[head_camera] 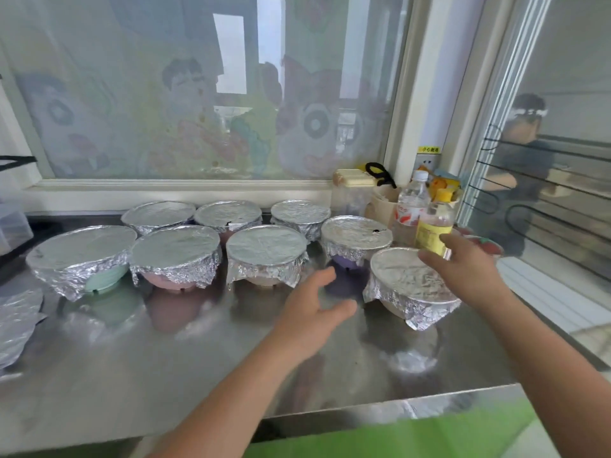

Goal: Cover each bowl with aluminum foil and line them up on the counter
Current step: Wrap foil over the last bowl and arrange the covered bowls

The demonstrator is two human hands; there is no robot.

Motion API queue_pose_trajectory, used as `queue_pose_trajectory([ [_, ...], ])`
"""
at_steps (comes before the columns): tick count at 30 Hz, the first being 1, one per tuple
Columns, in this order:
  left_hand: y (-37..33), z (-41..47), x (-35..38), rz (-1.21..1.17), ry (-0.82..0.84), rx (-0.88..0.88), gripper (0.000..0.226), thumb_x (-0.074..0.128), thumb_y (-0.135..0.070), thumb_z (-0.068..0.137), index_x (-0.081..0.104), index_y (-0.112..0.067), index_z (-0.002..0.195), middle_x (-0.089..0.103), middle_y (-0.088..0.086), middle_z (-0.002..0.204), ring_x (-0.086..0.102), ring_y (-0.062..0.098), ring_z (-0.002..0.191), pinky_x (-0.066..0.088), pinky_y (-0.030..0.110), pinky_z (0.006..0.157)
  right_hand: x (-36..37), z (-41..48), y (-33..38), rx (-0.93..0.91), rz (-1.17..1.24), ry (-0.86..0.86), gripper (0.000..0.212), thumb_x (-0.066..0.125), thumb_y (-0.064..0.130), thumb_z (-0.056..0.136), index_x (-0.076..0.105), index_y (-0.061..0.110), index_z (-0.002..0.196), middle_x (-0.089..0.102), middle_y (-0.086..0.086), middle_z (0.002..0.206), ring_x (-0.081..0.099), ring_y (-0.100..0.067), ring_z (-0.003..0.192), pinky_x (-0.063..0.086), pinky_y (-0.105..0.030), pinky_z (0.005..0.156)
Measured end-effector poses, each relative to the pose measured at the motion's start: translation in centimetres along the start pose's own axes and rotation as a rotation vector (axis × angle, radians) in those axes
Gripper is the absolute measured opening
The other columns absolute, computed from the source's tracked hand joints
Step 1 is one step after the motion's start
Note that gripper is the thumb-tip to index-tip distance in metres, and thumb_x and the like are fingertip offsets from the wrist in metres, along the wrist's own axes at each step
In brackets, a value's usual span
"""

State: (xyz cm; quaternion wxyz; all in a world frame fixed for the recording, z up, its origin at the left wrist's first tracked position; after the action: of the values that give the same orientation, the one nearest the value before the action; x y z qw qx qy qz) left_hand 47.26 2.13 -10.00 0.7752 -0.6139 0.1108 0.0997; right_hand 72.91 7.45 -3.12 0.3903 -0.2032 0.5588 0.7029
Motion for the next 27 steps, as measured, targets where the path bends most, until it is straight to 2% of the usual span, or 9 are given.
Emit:
queue_pose_trajectory([
  [3,0.4,2.0,4.9,0.021,0.13,-0.081,0.087,0.08,-0.025,0.078,0.031,-0.016,0.149,0.036,-0.008,0.15,0.034,0.007,0.137,0.026,0.021,0.108,0.8,1.1,-4.5,0.124,0.114,0.026,0.057,0.061,0.051,0.09,0.06,0.006,0.126,0.062,-0.01,0.118,0.057,-0.035,0.116,0.043,-0.044,0.098],
  [6,1.5,3.7,7.2,0.076,0.165,-0.124,0.098,0.082,-0.029,0.073,0.026,-0.013,0.151,0.032,0.0,0.155,0.034,0.014,0.139,0.028,0.035,0.115,1.6,1.5,-6.2,0.208,0.294,0.018,0.055,0.06,0.045,0.093,0.059,0.001,0.127,0.06,-0.014,0.126,0.056,-0.035,0.117,0.042,-0.048,0.104],
  [8,1.9,4.1,8.2,0.092,0.187,-0.12,0.085,0.081,-0.026,0.075,0.037,-0.015,0.147,0.044,-0.005,0.147,0.042,0.011,0.133,0.033,0.029,0.11,1.7,1.5,-6.5,0.251,0.419,0.001,0.051,0.06,0.036,0.095,0.058,-0.006,0.123,0.061,-0.021,0.126,0.058,-0.033,0.109,0.042,-0.05,0.105],
  [12,1.8,4.0,8.0,0.031,0.178,-0.08,0.046,0.078,-0.01,0.078,0.057,-0.022,0.117,0.06,-0.028,0.103,0.052,-0.024,0.09,0.04,0.0,0.082,2.0,1.2,-6.9,0.298,0.485,-0.007,0.044,0.057,0.035,0.097,0.059,-0.005,0.114,0.061,-0.02,0.102,0.059,-0.033,0.097,0.046,-0.043,0.094],
  [15,2.4,3.1,5.9,0.006,0.122,-0.061,0.053,0.085,-0.015,0.069,0.061,-0.019,0.116,0.067,-0.019,0.106,0.059,-0.015,0.093,0.044,0.01,0.085,3.0,0.4,-6.0,0.304,0.57,0.042,0.029,0.059,0.042,0.094,0.057,0.015,0.084,0.057,-0.008,0.081,0.052,-0.021,0.07,0.043,-0.033,0.077],
  [17,2.4,2.0,4.1,0.023,0.095,-0.059,0.062,0.088,-0.017,0.066,0.06,-0.017,0.122,0.067,-0.013,0.111,0.061,-0.008,0.095,0.045,0.012,0.085,4.0,-0.5,-4.9,0.306,0.626,0.098,0.03,0.061,0.041,0.093,0.057,0.017,0.075,0.062,-0.002,0.074,0.054,-0.019,0.066,0.046,-0.034,0.073],
  [22,2.4,-0.7,-1.7,0.171,-0.004,-0.054,0.07,0.091,-0.024,0.06,0.058,-0.021,0.122,0.062,-0.019,0.11,0.056,-0.007,0.102,0.039,0.005,0.082,7.0,-2.6,-0.7,0.213,0.68,0.271,0.038,0.066,0.034,0.091,0.07,-0.003,0.098,0.074,-0.018,0.092,0.068,-0.029,0.077,0.059,-0.043,0.076],
  [25,3.2,-2.8,-5.8,0.203,-0.07,-0.084,0.086,0.094,-0.031,0.053,0.055,-0.019,0.129,0.063,-0.011,0.12,0.057,0.005,0.11,0.039,0.015,0.089,8.8,-4.3,2.7,0.138,0.688,0.375,0.025,0.063,0.025,0.094,0.07,0.001,0.092,0.075,-0.016,0.087,0.07,-0.026,0.077,0.061,-0.036,0.072],
  [27,3.6,-4.3,-8.7,0.205,-0.113,-0.104,0.097,0.09,-0.043,0.043,0.055,-0.02,0.13,0.063,-0.011,0.121,0.058,0.003,0.111,0.041,0.016,0.09,10.3,-5.3,5.4,0.083,0.692,0.432,0.026,0.063,0.024,0.093,0.07,-0.001,0.097,0.073,-0.021,0.094,0.069,-0.029,0.082,0.058,-0.042,0.083],
])
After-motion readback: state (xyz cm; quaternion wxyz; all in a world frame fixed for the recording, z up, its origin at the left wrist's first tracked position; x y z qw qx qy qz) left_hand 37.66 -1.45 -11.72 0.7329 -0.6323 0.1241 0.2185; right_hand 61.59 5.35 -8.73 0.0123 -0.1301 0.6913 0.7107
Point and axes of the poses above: each hand's wrist, its own z-axis towards the middle knuckle, its own x-axis out of the palm, y = z × x, the point moved 8 cm from there along z, towards the middle knuckle
